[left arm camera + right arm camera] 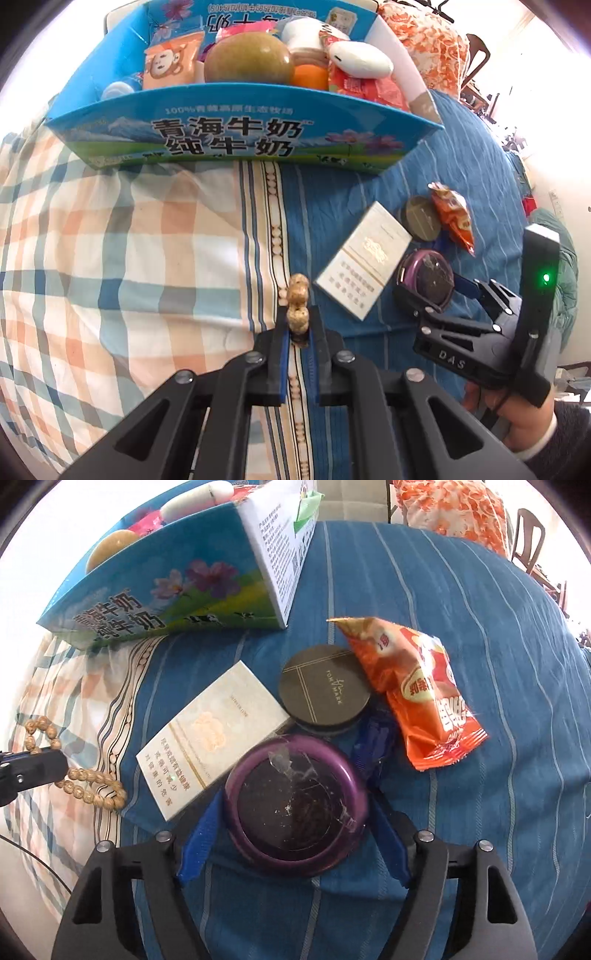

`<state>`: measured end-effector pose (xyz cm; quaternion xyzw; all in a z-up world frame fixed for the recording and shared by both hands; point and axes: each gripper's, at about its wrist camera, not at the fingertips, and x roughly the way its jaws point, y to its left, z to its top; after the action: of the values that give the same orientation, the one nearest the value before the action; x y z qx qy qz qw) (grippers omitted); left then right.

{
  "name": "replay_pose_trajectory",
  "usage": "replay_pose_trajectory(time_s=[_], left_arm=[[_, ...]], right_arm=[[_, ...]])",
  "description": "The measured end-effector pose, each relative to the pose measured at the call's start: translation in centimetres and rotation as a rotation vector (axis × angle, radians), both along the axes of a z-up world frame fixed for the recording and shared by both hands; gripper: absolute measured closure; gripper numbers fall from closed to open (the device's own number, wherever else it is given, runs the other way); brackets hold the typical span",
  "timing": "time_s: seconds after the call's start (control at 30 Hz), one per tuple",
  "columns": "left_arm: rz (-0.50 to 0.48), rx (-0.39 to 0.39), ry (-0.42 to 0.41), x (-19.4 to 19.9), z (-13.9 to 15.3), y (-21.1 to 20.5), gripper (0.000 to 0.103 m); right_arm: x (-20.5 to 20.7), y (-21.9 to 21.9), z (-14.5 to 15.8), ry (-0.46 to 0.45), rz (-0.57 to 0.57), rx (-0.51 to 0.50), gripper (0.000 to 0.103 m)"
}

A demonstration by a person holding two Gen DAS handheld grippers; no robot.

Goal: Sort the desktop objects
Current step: 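Grasp the wooden bead bracelet with the left tool while the right tool grasps the purple compact, then lower the bracelet and purple compact into the milk box and open both tools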

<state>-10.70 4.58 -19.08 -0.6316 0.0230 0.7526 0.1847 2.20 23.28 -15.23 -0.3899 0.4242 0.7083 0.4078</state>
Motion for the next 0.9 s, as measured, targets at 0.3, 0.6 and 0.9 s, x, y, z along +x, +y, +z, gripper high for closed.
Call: replay_pose_trajectory(time_s=[0.3,0.6,0.9], left_arm=[[0.015,0.011,0.06,1.3,2.6,-0.9,0.095],[0.015,0.048,0.128,-0.2,6.0,-1.1,0.095],[0.073,0.073,0.22,-3.6,9.2,-2.9,0.095]], right_arm=[[1.9,-2.1,3.0,0.088,-0.004,0.02,0.025],[2.0,-2.8,10.4,0.149,0.005,0.147,0.025],[-0.9,-1.1,15.5,0.144,-0.004,0.251,0.025]])
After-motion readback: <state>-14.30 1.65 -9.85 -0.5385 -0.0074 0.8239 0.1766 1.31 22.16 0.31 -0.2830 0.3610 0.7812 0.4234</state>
